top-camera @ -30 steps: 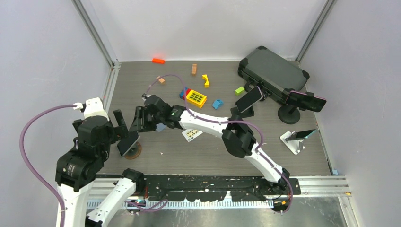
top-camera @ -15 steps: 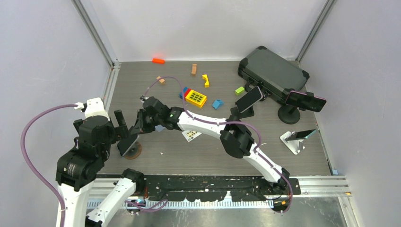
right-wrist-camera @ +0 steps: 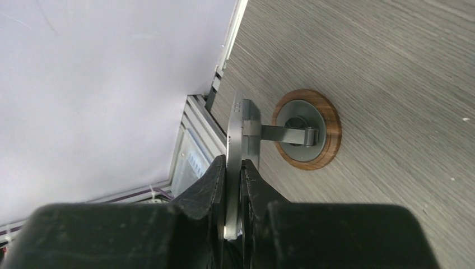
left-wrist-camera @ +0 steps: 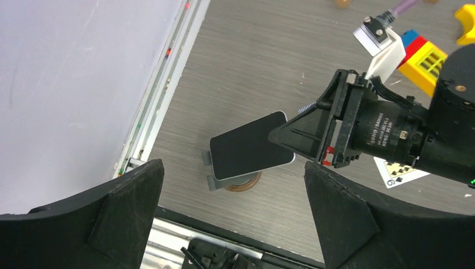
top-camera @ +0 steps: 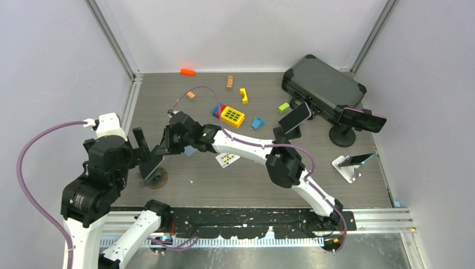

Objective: Remove the phone from the phone stand

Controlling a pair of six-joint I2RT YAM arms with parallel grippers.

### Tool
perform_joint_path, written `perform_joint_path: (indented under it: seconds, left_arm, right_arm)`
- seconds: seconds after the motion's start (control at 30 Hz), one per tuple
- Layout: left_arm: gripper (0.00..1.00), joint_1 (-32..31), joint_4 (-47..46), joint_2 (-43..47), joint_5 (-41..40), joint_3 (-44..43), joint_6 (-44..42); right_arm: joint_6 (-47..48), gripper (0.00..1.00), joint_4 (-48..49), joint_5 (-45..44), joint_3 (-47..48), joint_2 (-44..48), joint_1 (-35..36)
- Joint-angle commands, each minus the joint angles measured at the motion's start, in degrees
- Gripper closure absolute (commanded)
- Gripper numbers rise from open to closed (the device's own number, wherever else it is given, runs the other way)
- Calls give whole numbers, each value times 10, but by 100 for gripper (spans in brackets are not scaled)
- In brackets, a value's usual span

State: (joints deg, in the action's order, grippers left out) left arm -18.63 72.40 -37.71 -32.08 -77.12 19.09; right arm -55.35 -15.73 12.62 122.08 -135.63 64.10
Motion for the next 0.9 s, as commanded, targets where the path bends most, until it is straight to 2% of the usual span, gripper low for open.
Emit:
perform_joint_path:
  seconds: [0.0, 0.1, 0.23, 0.43, 0.6, 0.87]
  left_arm:
    - [0, -13, 1, -9, -22, -60, 2]
    - [0, -17, -2, -8, -28, -65, -1]
    - [0, -17, -4, -5, -25, -50, 0]
    - [0, -17, -12, 0, -15, -29, -1]
    - [0, -17, -17, 4, -7, -15, -1]
    - [0, -17, -21, 7, -1, 3, -6]
  right_arm:
    - [-33, 100, 88, -13, -27, 121, -15]
    - [-60, 100, 146, -7, -86, 162, -32]
    - [-63, 100, 174, -15, -147, 207, -53]
    - [-71, 100, 167, -71, -257, 251, -107]
    - [-69, 100, 179, -91, -298, 230, -145]
    - [-52, 100, 241, -84, -285, 165, -151]
